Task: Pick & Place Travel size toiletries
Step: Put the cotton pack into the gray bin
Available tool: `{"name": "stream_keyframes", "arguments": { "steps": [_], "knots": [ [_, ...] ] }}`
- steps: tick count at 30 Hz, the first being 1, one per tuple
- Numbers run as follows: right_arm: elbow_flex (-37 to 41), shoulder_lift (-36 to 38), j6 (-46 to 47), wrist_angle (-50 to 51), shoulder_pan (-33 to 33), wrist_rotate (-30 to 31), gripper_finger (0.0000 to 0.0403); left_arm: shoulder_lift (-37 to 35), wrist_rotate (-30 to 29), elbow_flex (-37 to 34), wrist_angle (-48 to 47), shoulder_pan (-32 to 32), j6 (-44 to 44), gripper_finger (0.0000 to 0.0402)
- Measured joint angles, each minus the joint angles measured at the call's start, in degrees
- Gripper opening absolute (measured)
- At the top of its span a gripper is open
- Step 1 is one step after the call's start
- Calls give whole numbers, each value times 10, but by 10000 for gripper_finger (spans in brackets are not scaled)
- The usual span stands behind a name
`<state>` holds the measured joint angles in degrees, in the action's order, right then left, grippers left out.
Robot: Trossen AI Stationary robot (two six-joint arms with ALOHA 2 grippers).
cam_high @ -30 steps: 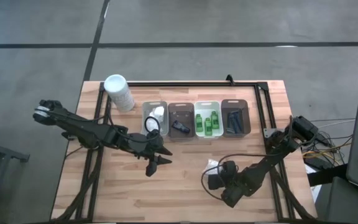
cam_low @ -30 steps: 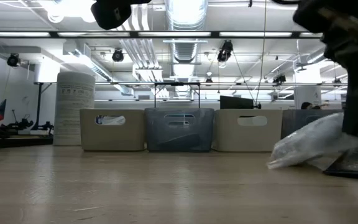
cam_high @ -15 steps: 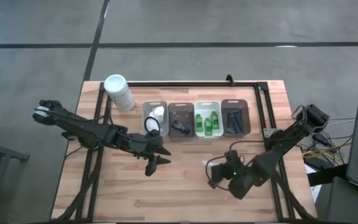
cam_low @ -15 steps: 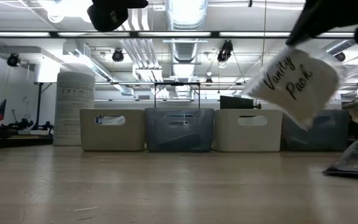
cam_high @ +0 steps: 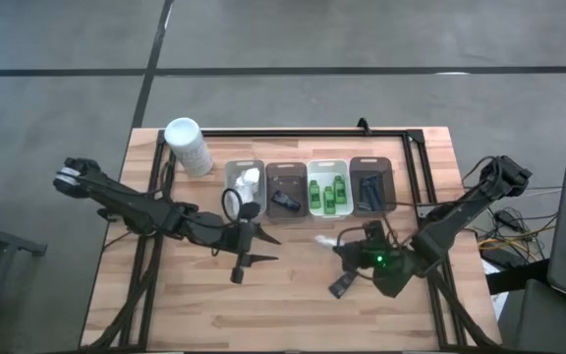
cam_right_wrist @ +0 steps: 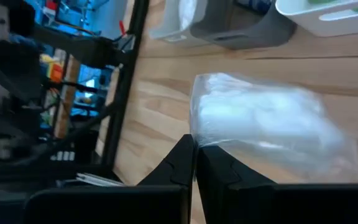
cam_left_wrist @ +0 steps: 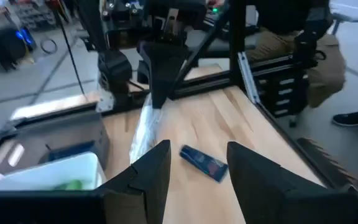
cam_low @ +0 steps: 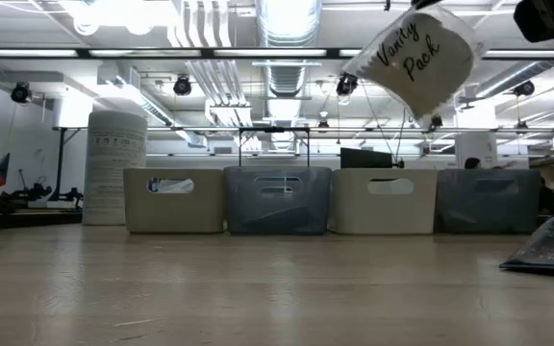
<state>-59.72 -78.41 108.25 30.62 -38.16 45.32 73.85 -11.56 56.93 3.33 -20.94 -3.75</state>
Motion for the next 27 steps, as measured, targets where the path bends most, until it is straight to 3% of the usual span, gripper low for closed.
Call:
{"name": "stream_keyframes", "arguments": {
  "steps": [6,10,14,22,27],
  "knots": [
    [0,29,-48,-47,15,0,8,40,-54,0,17,7,-7,163],
    [0,42,-86,-86,23,0,8,71,-106,0,96,8,-7,163],
    [0,45,-92,-93,25,0,8,94,-110,0,152,11,-7,163],
    [-3,45,-94,-107,25,-1,8,129,-111,4,171,17,-6,166],
    [-6,45,-95,-108,25,-2,8,160,-131,29,173,22,-9,206]
  ]
}}
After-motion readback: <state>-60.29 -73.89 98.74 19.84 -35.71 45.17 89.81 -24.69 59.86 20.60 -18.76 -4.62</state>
